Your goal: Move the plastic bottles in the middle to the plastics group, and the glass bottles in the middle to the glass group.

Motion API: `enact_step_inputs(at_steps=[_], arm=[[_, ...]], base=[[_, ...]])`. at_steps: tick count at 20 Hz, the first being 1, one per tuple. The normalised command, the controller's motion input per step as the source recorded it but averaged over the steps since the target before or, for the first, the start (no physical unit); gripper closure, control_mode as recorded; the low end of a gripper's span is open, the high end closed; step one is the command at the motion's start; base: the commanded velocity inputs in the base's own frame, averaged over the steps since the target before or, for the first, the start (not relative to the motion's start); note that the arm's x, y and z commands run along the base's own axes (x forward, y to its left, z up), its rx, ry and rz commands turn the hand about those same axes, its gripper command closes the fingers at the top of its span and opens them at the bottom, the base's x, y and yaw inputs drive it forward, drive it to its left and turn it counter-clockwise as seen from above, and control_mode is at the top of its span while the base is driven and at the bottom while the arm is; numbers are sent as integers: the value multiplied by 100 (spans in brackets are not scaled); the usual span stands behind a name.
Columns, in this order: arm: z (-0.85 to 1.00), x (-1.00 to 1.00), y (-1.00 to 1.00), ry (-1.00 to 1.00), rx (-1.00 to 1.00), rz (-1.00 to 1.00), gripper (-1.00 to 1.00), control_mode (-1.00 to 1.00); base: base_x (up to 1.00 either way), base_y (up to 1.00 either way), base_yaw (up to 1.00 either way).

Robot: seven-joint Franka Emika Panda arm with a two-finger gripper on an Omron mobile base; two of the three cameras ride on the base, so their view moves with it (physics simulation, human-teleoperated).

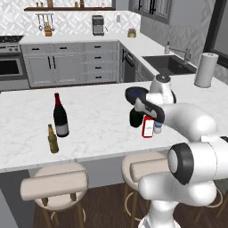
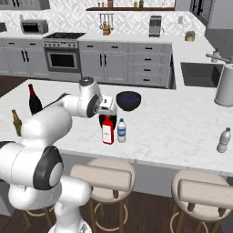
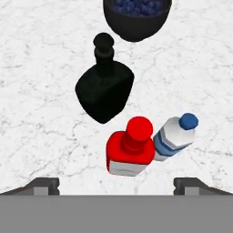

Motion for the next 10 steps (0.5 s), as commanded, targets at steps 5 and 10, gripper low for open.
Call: enact_step_inputs(at_steps=[5, 10], arm=[[-20, 23, -20, 9, 0, 2, -100, -100], [-25, 16, 0, 3, 0, 0, -100, -100]], base=[[0, 0, 0], [0, 0, 0]])
